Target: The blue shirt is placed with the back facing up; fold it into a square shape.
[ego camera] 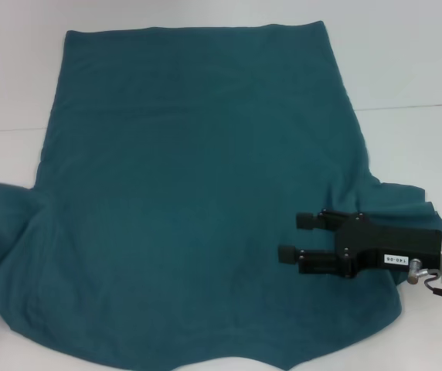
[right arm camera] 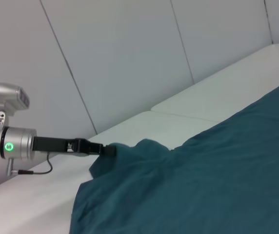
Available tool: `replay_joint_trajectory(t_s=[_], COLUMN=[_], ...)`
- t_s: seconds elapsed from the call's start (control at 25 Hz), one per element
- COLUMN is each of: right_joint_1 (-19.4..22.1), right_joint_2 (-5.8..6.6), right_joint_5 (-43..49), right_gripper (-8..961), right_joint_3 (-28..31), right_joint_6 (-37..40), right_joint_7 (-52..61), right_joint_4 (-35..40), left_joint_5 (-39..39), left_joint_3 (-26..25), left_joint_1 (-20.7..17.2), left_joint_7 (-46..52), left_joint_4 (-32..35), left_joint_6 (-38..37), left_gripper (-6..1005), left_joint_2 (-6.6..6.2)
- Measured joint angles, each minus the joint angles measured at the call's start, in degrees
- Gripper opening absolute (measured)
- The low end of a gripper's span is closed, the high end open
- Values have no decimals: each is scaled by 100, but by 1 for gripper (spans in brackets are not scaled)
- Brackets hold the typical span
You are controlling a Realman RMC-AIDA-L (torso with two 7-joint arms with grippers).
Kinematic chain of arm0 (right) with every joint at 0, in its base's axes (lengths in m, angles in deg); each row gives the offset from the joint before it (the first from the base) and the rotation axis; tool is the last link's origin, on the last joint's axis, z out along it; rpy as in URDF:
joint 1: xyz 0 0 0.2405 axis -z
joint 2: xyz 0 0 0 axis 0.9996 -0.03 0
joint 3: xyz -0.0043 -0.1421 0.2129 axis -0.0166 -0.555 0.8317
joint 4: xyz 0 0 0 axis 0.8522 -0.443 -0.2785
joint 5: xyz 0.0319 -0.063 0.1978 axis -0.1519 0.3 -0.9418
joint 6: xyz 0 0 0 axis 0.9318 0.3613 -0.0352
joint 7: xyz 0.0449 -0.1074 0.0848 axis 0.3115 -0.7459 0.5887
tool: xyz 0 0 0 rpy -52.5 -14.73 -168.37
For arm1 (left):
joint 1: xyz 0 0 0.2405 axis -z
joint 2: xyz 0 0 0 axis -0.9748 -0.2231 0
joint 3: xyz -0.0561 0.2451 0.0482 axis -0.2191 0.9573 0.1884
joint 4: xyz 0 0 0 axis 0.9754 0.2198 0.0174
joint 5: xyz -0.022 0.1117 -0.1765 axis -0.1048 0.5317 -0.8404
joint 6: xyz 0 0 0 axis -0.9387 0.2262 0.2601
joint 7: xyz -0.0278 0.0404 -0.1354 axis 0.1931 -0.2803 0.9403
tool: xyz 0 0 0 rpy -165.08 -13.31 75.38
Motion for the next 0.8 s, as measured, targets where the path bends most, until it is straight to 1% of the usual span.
replay_joint_trajectory(t_s=[0.36,0.64,0.8], right_joint_1=[3,11,-2], right_joint_2=[-64,-67,-67], right_joint_5=[0,0,0], right_gripper=[898,898,898], right_joint_3=[4,4,4], right_joint_6=[-5,-8,-8], right_joint_7=[31,106,159], right_joint_4=[-35,-95,-97], left_joint_5=[33,33,30], left_joint_3=[32,32,65], left_joint_1=[163,225,262], left_joint_7=[99,113,237], left_joint_4=[295,384,387], left_joint_6=[185,237,89], left_gripper=[21,20,21], left_joint_2=[-150,-188,-200])
